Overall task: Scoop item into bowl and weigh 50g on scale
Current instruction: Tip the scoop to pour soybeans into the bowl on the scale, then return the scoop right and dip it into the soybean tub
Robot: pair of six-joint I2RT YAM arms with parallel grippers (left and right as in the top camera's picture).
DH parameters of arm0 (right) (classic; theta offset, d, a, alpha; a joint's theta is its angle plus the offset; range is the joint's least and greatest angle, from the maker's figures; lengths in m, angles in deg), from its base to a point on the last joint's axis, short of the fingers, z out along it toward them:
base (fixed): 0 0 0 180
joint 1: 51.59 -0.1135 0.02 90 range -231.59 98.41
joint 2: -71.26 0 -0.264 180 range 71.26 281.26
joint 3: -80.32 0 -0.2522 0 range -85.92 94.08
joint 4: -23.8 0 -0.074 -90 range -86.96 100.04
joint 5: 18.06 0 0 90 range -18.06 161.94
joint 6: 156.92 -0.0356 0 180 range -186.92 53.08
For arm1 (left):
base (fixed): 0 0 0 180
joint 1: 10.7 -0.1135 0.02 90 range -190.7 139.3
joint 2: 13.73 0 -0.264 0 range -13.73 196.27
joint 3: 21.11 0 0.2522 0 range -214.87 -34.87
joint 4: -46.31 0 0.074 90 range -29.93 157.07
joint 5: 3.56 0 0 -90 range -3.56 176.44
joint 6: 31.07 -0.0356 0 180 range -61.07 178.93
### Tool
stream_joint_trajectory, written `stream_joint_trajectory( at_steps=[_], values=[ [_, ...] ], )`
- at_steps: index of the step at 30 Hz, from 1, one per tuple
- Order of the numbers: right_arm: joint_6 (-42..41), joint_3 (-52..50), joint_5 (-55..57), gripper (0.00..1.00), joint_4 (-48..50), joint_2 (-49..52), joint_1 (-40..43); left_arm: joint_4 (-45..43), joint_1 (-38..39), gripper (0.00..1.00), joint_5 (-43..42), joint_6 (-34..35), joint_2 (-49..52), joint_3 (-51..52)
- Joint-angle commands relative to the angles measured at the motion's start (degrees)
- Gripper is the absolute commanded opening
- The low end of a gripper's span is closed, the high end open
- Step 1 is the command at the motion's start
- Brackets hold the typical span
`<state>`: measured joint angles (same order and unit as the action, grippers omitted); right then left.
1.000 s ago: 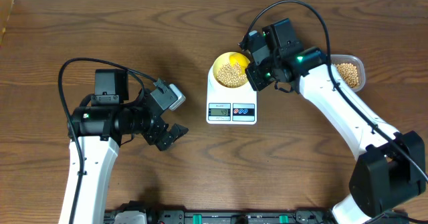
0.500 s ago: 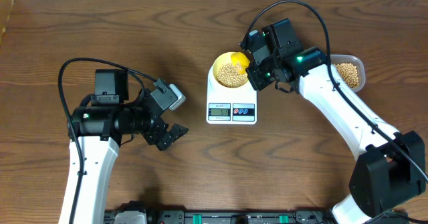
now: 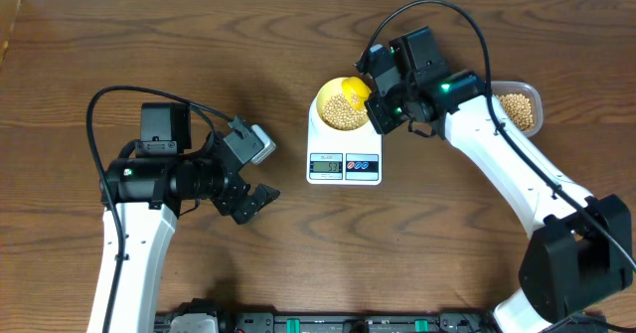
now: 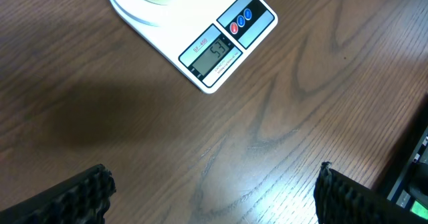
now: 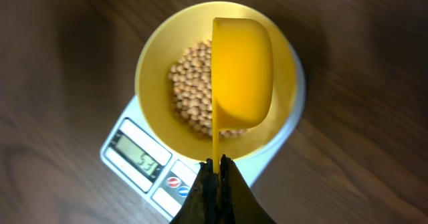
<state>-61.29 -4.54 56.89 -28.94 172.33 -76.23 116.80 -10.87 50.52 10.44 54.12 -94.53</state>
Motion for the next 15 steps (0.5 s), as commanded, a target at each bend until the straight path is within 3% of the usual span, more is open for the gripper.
stream_joint_trajectory(
  at_steps=[1,15],
  values=[
    [-1.44,1.49,-6.88,0.01,0.13,-1.44,1.66,0.2,-0.2,0.98,-0.94,-0.79,0.2,-1.38],
    [-4.94,1.49,-32.13,0.01,-0.59,-1.44,16.85,0.2,-0.2,0.98,-0.94,-0.79,0.2,-1.38]
  ],
)
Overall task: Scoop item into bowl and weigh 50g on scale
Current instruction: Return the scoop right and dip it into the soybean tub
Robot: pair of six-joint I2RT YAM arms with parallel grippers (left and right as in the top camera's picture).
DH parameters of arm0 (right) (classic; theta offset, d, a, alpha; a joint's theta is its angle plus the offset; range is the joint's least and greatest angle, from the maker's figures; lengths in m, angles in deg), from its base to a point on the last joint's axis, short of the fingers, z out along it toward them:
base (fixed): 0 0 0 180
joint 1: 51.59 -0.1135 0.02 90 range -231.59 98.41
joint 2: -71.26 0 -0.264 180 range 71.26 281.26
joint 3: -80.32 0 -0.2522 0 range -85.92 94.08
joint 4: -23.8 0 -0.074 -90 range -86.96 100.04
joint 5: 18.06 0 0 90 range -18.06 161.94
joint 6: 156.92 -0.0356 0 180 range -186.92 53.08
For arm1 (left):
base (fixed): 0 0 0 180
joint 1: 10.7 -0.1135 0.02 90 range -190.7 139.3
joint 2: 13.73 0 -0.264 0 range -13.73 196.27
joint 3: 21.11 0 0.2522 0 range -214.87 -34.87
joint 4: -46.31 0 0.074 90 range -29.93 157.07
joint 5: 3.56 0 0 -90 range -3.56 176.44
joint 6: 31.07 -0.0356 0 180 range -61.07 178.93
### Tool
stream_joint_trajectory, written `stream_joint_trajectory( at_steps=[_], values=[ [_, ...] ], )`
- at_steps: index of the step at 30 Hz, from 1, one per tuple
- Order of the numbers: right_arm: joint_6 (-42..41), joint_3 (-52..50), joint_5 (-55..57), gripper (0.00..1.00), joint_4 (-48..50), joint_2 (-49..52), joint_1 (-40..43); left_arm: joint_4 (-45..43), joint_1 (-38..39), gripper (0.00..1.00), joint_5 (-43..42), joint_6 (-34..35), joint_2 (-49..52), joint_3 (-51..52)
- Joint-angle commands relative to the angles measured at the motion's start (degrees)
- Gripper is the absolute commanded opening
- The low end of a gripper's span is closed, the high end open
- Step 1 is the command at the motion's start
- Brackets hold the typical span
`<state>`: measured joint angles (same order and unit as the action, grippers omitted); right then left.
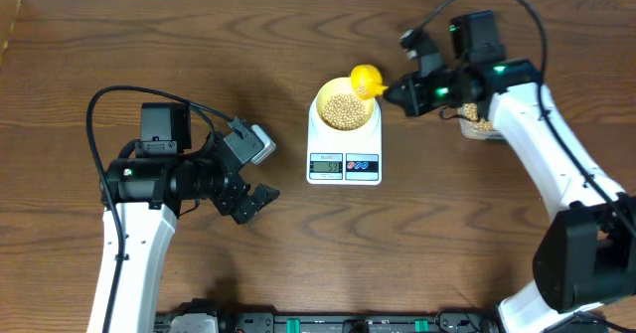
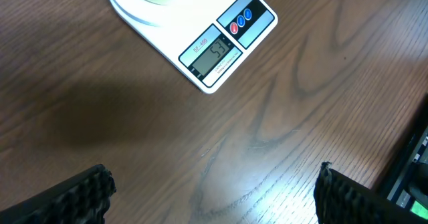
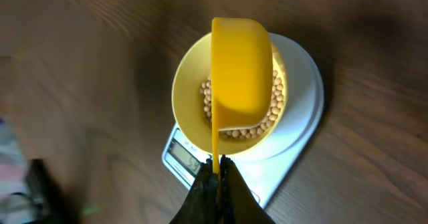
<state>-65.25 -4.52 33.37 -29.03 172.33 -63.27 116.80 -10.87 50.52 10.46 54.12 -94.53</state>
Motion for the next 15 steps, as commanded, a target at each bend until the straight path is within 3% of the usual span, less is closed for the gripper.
stream_joint_trajectory(
  at_steps=[1,12,15],
  values=[
    [-0.98,1.46,-9.27,0.01,-0.98,-1.44,5.35,0.2,-0.2,0.98,-0.94,-0.81,0.2,-1.38],
    [6.86,1.46,-9.03,0.01,-13.94,-1.55,26.01,0.2,-0.2,0.98,-0.94,-0.81,0.2,-1.38],
    [8.83,1.46,-1.2,0.01,-16.61,-2.1,30.29,0.2,-0.2,0.98,-0.94,-0.81,0.2,-1.38]
  ],
)
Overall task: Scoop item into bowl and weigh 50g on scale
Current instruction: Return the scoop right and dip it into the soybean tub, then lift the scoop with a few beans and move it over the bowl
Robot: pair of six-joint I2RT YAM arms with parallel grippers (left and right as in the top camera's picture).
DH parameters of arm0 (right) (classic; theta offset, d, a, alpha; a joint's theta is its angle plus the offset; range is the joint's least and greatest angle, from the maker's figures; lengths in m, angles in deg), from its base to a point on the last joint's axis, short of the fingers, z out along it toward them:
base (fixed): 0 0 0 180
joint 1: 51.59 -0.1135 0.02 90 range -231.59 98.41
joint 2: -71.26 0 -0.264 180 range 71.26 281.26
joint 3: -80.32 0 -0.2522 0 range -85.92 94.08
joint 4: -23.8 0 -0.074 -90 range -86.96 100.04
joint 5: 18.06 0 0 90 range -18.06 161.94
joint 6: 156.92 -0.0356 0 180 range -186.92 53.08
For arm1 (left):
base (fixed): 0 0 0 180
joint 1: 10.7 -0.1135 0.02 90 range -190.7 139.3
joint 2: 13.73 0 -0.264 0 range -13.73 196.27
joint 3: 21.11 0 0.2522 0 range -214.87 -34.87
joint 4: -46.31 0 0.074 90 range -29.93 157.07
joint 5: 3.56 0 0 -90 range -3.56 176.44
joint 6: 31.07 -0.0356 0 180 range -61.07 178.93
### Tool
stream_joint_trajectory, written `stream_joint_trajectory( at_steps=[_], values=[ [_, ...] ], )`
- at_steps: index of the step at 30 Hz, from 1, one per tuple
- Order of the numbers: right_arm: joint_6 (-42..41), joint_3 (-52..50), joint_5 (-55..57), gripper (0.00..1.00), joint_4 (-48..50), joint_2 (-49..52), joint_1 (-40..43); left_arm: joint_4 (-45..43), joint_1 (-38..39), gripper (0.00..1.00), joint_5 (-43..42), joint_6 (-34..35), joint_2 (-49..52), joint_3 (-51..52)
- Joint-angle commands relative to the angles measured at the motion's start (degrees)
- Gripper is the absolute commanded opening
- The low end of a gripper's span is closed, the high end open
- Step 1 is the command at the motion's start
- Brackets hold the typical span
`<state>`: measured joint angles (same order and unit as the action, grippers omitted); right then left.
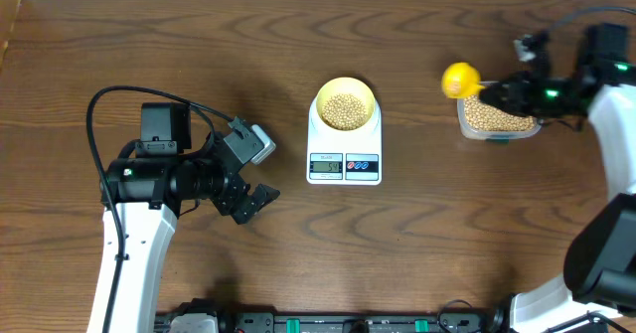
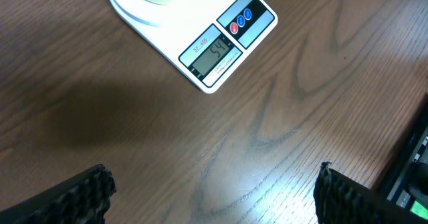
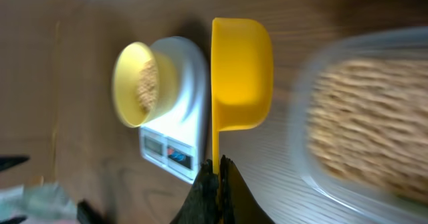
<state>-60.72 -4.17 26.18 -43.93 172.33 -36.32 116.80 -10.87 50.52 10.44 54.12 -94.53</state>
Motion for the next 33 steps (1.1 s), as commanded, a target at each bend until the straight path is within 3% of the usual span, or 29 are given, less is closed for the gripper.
stream_joint_trajectory(
  at_steps=[1,7,12,23,28,30,33],
  values=[
    [4.55,1.11,8.11,0.01,-1.99,-2.34,3.72,0.2,-0.2,0.98,-0.94,-0.79,0.2,-1.38],
    [5.7,1.11,26.23,0.01,-2.27,-8.02,1.03,0.2,-0.2,0.98,-0.94,-0.79,0.2,-1.38],
    [5.66,1.11,48.96,0.01,-3.48,-12.07,-6.49,0.2,-0.2,0.98,-0.94,-0.79,0.2,-1.38],
    [4.98,0.94,67.36,0.01,-2.64,-10.67,-15.74,0.2,-0.2,0.98,-0.94,-0.79,0.2,-1.38],
    [3.74,1.01,61.77,0.01,0.13,-10.99,-16.57,0.2,-0.2,0.98,-0.94,-0.79,0.2,-1.38],
    [5.57,1.01,49.64,0.01,1.38,-11.58,-16.98,0.2,-0.2,0.98,-0.94,-0.79,0.2,-1.38],
    [13.14,1.01,19.74,0.01,4.55,-11.89,-17.59,0.2,-0.2,0.98,-0.94,-0.79,0.2,-1.38]
  ],
)
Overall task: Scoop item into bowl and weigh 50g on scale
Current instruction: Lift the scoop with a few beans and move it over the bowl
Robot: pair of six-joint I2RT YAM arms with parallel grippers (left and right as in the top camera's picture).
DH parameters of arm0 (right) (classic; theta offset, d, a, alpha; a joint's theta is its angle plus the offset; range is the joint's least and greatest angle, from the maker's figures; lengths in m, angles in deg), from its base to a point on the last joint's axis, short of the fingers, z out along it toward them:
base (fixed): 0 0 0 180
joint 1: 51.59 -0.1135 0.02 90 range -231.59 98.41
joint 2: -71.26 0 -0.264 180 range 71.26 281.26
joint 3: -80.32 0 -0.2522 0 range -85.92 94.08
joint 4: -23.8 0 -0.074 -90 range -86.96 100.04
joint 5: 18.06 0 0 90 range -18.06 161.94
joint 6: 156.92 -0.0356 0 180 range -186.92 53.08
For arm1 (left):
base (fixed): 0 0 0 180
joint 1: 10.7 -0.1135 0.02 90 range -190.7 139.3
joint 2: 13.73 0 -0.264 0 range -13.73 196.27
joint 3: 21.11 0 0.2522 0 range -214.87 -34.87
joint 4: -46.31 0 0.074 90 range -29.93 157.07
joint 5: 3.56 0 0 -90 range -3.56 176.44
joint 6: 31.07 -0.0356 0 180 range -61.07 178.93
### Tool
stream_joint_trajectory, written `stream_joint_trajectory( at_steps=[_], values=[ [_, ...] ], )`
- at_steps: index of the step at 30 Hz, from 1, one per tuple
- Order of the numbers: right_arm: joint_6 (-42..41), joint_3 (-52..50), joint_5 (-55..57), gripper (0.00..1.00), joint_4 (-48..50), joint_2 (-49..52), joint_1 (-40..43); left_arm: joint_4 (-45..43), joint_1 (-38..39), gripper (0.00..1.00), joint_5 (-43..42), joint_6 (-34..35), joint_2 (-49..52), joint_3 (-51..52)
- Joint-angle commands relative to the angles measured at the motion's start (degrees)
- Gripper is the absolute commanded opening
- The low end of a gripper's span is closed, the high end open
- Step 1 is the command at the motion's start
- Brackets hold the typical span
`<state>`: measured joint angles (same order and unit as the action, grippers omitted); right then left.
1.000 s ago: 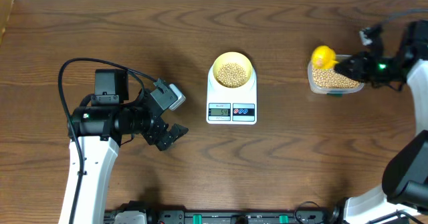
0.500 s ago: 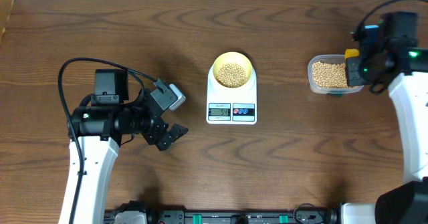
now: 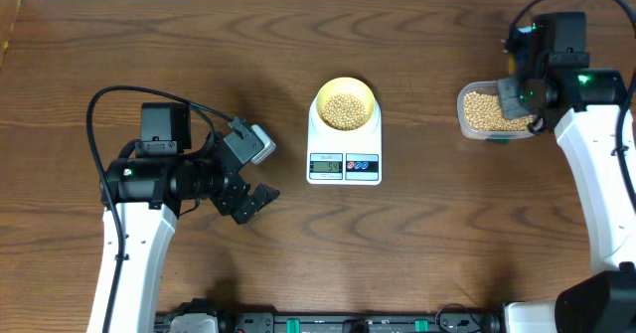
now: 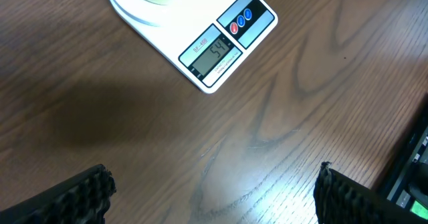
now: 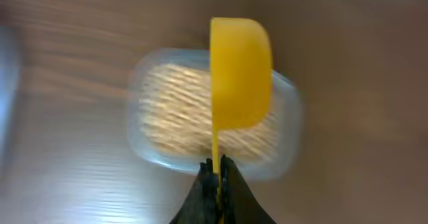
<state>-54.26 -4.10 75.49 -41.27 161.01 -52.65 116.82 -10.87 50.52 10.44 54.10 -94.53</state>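
Note:
A yellow bowl (image 3: pixel 345 104) of soybeans sits on the white scale (image 3: pixel 344 156); its display (image 4: pixel 215 55) reads 54 in the left wrist view. My right gripper (image 5: pixel 217 165) is shut on the handle of a yellow scoop (image 5: pixel 241 70), held above the clear tub of soybeans (image 5: pixel 180 117). In the overhead view the right gripper (image 3: pixel 527 80) hangs over the tub (image 3: pixel 489 114) at the right; the scoop is hidden there. My left gripper (image 3: pixel 254 202) stands open and empty left of the scale, fingertips (image 4: pixel 87 190) at the bottom corners of its wrist view.
Brown wooden table (image 3: pixel 417 253). A dark rail with connectors (image 3: pixel 328 323) runs along the front edge. The left arm's cable (image 3: pixel 109 99) loops over the table at the left.
My right gripper, with the scoop, has moved from just left of the tub to over it and has turned. The left arm and the scale's reading are unchanged.
My right gripper held the scoop over the bowl on the scale, which read 53. It then stood at the bowl's right rim, later clear of the scale near the tub with the reading at 54, and now over the tub. The left gripper stayed open and still.

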Motion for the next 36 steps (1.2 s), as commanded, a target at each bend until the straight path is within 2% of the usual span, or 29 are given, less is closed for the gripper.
stream_joint_trajectory(
  at_steps=[1,2,3,12,18,22,28,36],
  values=[
    [8.83,0.94,-37.22,0.01,2.97,-0.46,-1.55,0.17,-0.2,0.98,-0.94,-0.76,0.22,-1.38],
    [9.92,0.94,-43.5,0.01,4.92,-0.24,-2.16,0.17,-0.2,0.98,-0.94,-0.76,0.22,-1.38],
    [9.92,0.94,-44.54,0.01,5.9,-0.09,-2.67,0.17,-0.2,0.98,-0.94,-0.79,0.22,-1.38],
    [10.16,0.92,-38.88,0.01,11.76,3.91,-11.56,0.17,-0.2,0.98,-0.94,-0.79,0.22,-1.38],
    [10.32,0.94,-31.93,0.01,12.22,8.92,-16.33,0.17,-0.2,0.98,-0.94,-0.79,0.22,-1.38],
    [10.62,0.92,-30.45,0.01,13.64,10.56,-18.58,0.17,-0.2,0.98,-0.94,-0.79,0.22,-1.38],
    [13.16,0.92,-20.02,0.01,14.05,12.17,-21.49,0.17,-0.2,0.98,-0.94,-0.79,0.22,-1.38],
    [13.79,0.9,-16.63,0.01,14.4,14.47,-23.1,0.17,-0.2,0.98,-0.94,-0.79,0.22,-1.38]
  ],
)
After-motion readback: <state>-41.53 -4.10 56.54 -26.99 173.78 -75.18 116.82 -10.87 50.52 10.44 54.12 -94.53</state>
